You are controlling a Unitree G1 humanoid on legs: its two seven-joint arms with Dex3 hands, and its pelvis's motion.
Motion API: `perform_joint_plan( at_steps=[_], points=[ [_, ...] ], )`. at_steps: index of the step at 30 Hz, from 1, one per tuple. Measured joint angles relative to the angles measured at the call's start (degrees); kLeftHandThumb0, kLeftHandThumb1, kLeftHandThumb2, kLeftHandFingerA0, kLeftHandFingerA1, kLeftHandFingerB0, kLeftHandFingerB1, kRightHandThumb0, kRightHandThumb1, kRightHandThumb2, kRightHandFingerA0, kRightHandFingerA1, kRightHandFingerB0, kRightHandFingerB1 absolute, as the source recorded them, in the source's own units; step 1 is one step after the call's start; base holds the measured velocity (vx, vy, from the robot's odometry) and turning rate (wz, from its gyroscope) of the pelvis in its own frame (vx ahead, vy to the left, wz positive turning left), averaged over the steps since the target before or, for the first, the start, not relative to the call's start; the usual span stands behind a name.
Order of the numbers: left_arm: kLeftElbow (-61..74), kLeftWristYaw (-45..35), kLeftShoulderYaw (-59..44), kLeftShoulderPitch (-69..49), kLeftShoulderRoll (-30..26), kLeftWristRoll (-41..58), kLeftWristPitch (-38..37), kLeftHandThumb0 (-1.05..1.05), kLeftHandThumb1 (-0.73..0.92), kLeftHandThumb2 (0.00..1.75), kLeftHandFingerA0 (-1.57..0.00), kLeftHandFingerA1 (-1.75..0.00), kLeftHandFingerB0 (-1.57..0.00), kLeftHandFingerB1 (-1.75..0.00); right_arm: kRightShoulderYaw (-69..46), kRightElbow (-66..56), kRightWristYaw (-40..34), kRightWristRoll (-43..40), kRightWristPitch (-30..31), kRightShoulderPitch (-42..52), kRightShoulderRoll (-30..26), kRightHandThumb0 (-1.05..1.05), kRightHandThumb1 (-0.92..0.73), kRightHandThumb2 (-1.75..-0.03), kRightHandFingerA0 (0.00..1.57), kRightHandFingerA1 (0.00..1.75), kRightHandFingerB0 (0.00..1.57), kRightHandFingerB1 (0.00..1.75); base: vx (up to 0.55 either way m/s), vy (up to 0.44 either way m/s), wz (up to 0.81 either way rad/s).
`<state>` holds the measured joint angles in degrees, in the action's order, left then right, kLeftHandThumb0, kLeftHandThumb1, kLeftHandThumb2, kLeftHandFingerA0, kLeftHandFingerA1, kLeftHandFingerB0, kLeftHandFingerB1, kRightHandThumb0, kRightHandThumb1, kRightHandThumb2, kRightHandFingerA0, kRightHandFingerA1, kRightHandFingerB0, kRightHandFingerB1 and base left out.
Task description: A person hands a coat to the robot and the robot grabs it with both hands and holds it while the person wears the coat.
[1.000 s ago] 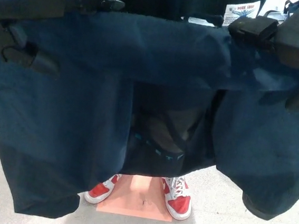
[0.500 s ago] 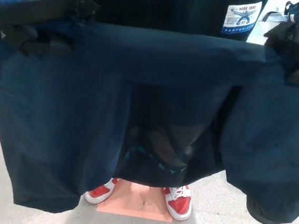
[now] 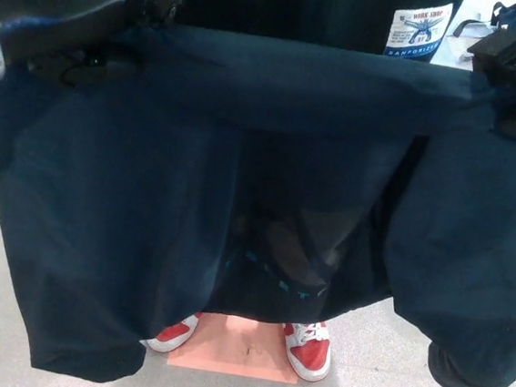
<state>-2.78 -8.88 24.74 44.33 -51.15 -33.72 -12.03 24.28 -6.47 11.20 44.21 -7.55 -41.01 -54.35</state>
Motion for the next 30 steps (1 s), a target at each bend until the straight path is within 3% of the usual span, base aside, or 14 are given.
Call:
perform_joint_plan(
  at_steps=[7, 9, 10, 11, 12, 13, 15, 17, 18, 19, 20, 21, 27, 30],
  points=[
    [-3.14, 8.70, -0.62, -2.01, 2.95, -4.21, -0.01, -0.41, 0.78, 0.68, -0.93, -1.62, -0.74, -1.27, -1.60, 1.09, -7.01, 1.16, -1.74, 3.47, 0.38, -0.36, -0.79, -0.67, 0.85, 1.67, 0.75, 1.23, 0.00, 0.000, 0.00],
    [-4.57, 11.25, -0.64, -2.51, 4.16, -5.43, -0.01, -0.41, 0.77, 0.68, -0.93, -1.61, -0.73, -1.31, -2.44, 1.10, -8.65, 1.51, -2.09, 4.75, 0.40, -0.36, -0.78, -0.68, 0.85, 1.65, 0.80, 1.07, 0.00, 0.000, 0.00],
    [-5.16, 12.27, -0.67, -2.73, 4.59, -5.94, 0.00, -0.45, 0.73, 0.67, -0.95, -1.64, -0.75, -1.33, -2.75, 1.13, -9.27, 1.62, -2.22, 5.22, 0.42, -0.37, -0.79, -0.67, 0.85, 1.53, 0.74, 0.59, 0.00, 0.000, 0.00],
    [-6.19, 13.90, -0.74, -3.06, 5.26, -6.75, -0.01, -0.45, 0.73, 0.67, -0.95, -1.64, -0.75, -1.33, -3.25, 1.25, -10.23, 1.93, -2.37, 5.85, 0.45, -0.37, -0.79, -0.67, 0.85, 1.53, 0.74, 0.59, 0.00, 0.000, 0.00],
    [-6.92, 14.91, -0.87, -3.26, 5.79, -7.16, 0.00, -0.45, 0.72, 0.68, -0.95, -1.65, -0.75, -1.31, -3.66, 1.38, -10.76, 2.16, -2.41, 6.23, 0.49, -0.37, -0.79, -0.67, 0.86, 1.53, 0.78, 0.62, 0.00, 0.000, 0.00],
    [-7.48, 15.74, -0.97, -3.43, 6.18, -7.57, 0.00, -0.42, 0.73, 0.65, -0.93, -1.64, -0.73, -1.23, -3.98, 1.52, -11.17, 2.37, -2.45, 6.50, 0.55, -0.37, -0.78, -0.68, 0.85, 1.64, 0.74, 1.03, 0.00, 0.000, 0.00],
    [-9.59, 18.65, -1.41, -3.81, 7.16, -8.83, -0.02, -0.39, 0.76, 0.68, -0.92, -1.62, -0.74, -1.20, -5.19, 2.19, -12.50, 2.74, -2.61, 7.13, 1.03, -0.37, -0.78, -0.67, 0.85, 1.68, 0.72, 1.25, 0.00, 0.000, 0.00],
    [-11.38, 20.97, -2.05, -3.97, 8.01, -9.78, -0.01, -0.35, 0.79, 0.63, -1.00, -1.54, -0.76, -0.70, -6.35, 2.89, -13.56, 2.87, -2.74, 7.51, 1.53, -0.38, -0.80, -0.68, 0.88, 1.69, 0.74, 1.22, 0.00, 0.000, 0.00],
    [-12.09, 22.23, -2.39, -3.99, 8.56, -10.29, -0.01, -0.35, 0.79, 0.63, -1.00, -1.54, -0.76, -0.70, -6.84, 3.20, -14.05, 2.92, -2.86, 7.53, 1.86, -0.38, -0.80, -0.68, 0.88, 1.69, 0.74, 1.22, 0.00, 0.000, 0.00],
    [-12.98, 23.95, -2.93, -3.95, 9.31, -10.72, -0.02, -0.38, 0.84, 0.65, -0.97, -1.61, -0.66, -1.17, -7.38, 3.55, -14.62, 2.89, -2.98, 7.52, 2.44, -0.38, -0.81, -0.70, 0.88, 1.64, 0.80, 1.13, 0.00, 0.000, 0.00],
    [-13.52, 24.91, -3.30, -3.91, 9.75, -10.93, -0.02, -0.38, 0.84, 0.65, -0.97, -1.61, -0.66, -1.17, -7.67, 3.72, -14.93, 2.86, -3.03, 7.52, 2.79, -0.38, -0.81, -0.70, 0.88, 1.64, 0.80, 1.13, 0.00, 0.000, 0.00],
    [-14.14, 26.13, -3.71, -3.86, 10.33, -11.16, -0.02, -0.38, 0.89, 0.66, -0.88, -1.74, -0.58, -1.67, -8.05, 3.84, -15.17, 2.82, -3.04, 7.52, 3.30, -0.37, -0.79, -0.69, 0.93, 1.61, 0.77, 1.28, 0.00, 0.000, 0.00],
    [-17.57, 32.15, -8.21, -3.52, 14.47, -11.83, 0.37, -0.37, 0.86, 0.68, -0.80, -1.75, -0.59, -1.52, -12.37, 6.13, -17.76, 2.79, -2.79, 7.25, 8.10, -0.37, -0.84, -0.65, 0.92, 1.75, 0.70, 1.58, 0.00, 0.000, 0.00],
    [-19.35, 35.15, -9.40, -2.72, 15.84, -12.60, 0.42, -0.35, 0.83, 0.63, -0.90, -1.75, -0.60, -1.67, -13.79, 7.51, -18.83, 2.77, -2.63, 6.58, 10.61, -0.37, -0.84, -0.65, 0.93, 1.75, 0.70, 1.61, 0.00, 0.000, 0.00]
  ],
)
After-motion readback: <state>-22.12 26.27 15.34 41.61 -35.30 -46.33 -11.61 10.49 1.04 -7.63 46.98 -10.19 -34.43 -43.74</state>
